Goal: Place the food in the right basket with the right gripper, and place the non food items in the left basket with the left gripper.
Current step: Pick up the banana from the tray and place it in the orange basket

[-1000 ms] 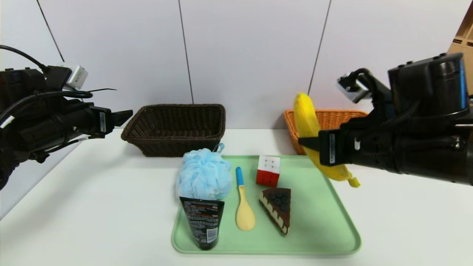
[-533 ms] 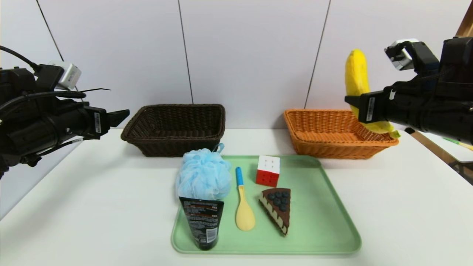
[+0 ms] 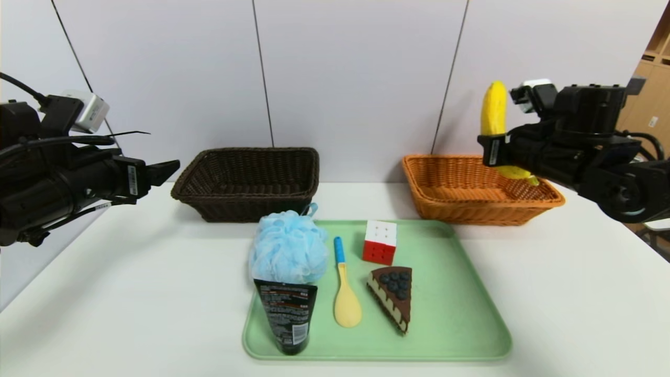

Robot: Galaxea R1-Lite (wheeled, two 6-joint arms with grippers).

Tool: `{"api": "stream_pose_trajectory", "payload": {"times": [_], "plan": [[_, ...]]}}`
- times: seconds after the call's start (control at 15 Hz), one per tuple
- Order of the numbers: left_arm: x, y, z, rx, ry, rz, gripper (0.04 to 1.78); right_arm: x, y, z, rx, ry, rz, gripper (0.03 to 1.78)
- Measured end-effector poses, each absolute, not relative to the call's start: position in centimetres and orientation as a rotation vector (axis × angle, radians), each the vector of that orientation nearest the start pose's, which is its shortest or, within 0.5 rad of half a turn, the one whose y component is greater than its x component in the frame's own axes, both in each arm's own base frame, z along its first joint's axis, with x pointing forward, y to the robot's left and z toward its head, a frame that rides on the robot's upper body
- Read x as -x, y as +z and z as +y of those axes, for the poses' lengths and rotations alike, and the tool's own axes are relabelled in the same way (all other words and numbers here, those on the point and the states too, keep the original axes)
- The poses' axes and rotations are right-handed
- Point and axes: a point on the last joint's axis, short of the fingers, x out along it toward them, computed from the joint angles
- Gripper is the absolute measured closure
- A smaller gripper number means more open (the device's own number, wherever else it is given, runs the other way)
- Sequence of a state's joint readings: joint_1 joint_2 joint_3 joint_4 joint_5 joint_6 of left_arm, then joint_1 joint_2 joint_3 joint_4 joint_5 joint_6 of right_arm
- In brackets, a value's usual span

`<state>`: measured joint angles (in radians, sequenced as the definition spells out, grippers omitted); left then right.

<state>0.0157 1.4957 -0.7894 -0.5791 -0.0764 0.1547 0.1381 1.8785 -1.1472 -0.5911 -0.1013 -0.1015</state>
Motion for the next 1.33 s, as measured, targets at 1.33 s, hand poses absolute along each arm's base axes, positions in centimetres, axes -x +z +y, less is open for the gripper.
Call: {"api": "stream_pose_trajectory", "payload": {"times": [1.33], "plan": [[-25.2, 23.6, 0.9, -0.149, -0.046, 0.1, 0.13, -41.9, 17.5, 1.4, 0.128, -0.062, 0.137, 1.29]]}}
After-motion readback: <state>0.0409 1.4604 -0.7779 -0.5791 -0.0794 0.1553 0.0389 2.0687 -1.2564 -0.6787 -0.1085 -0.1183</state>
